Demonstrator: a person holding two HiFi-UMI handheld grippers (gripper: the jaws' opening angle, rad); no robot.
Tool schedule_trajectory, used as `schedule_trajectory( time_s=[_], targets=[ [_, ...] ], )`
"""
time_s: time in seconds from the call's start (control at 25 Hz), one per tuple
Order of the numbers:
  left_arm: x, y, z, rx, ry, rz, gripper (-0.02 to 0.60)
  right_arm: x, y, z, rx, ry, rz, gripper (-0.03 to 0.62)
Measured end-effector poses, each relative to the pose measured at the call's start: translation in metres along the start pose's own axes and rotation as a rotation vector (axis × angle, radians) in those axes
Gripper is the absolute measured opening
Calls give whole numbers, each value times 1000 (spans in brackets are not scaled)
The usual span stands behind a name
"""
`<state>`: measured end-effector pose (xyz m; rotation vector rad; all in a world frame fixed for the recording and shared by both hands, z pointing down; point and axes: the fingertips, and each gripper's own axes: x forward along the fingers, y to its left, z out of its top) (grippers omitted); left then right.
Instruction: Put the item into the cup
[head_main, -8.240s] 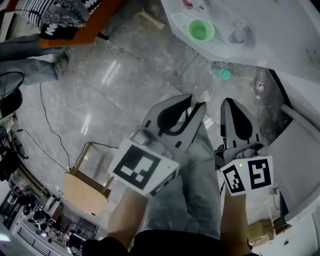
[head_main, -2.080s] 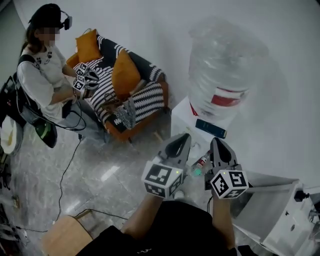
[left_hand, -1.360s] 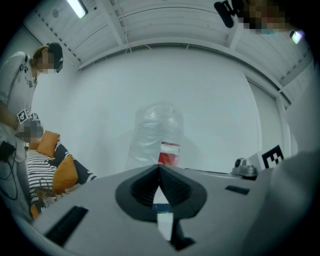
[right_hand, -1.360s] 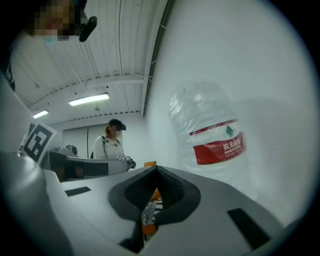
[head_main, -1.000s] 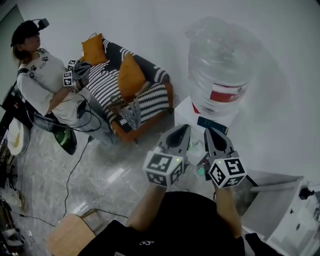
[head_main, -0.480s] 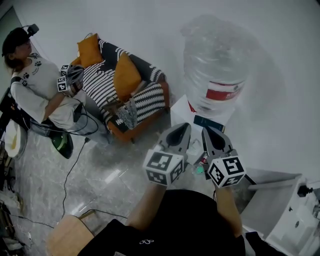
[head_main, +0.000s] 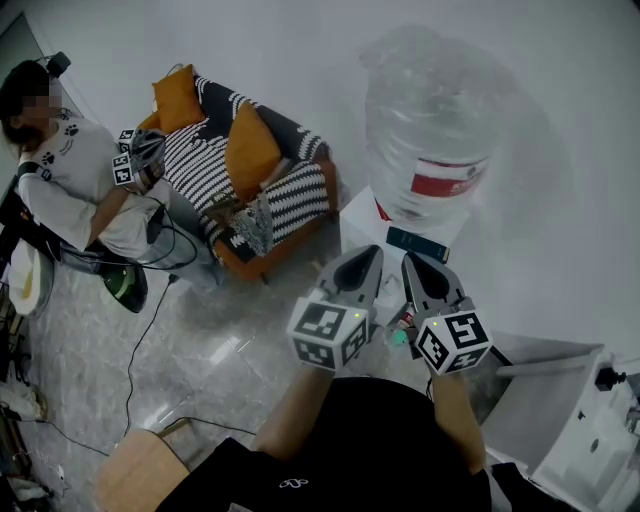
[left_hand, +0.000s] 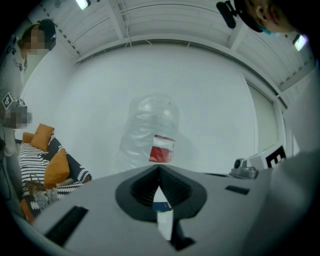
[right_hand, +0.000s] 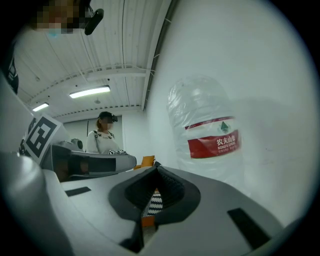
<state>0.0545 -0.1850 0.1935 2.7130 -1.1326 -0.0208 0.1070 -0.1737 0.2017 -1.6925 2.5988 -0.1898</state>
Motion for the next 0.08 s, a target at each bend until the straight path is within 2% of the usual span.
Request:
schedule_trajectory(
  time_s=[0.08],
  targets=[
    [1,-1,-3,-2,4,-4,14,0,-2,-2,1,4,-1,8]
  ],
)
